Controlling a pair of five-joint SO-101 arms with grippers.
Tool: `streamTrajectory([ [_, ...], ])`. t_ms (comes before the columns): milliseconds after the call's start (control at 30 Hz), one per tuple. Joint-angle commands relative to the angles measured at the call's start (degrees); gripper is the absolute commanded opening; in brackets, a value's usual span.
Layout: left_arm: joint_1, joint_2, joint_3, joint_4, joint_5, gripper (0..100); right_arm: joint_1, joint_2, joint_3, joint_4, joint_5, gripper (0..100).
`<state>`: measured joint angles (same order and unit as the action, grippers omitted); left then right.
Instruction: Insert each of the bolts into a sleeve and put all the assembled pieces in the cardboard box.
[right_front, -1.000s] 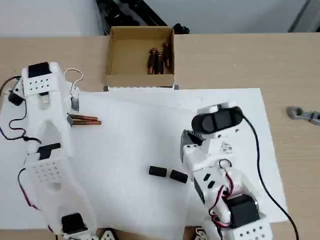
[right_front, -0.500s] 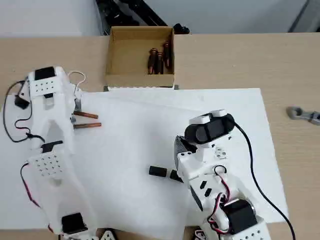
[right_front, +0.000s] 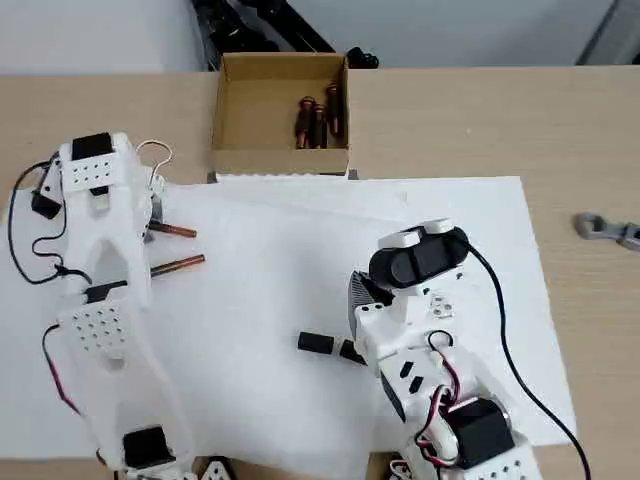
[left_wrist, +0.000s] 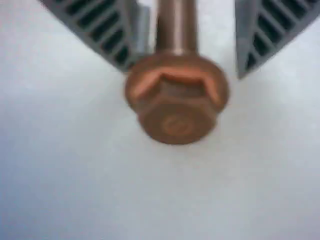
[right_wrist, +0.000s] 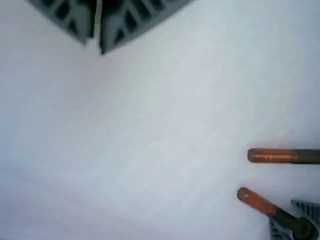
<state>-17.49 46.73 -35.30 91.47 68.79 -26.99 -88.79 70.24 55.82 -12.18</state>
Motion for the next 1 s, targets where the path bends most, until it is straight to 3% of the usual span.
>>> streamTrajectory([
  [0,-0.70,1.14,0.13,-0.53,-4.66,0,-0.48,-0.48,-0.44,-1.27,0.53,0.3],
  [267,-0.26,0.88,-8.48,7.47,-9.41,0,-0.40,-0.13,-2.20,-0.57,0.53,0.3],
  [533,0.97,-2.11,-22.81,9.05,-30.33,0,-0.40,5.85,-14.95,11.12,0.35,0.2],
  [767,10.02,-16.35,-22.64,9.05,-47.03,0,-0.57,18.77,-29.63,20.26,0.35,0.2],
  [967,14.24,-31.82,-17.63,9.05,-53.89,0,-0.66,32.92,-44.48,34.33,0.62,0.3],
])
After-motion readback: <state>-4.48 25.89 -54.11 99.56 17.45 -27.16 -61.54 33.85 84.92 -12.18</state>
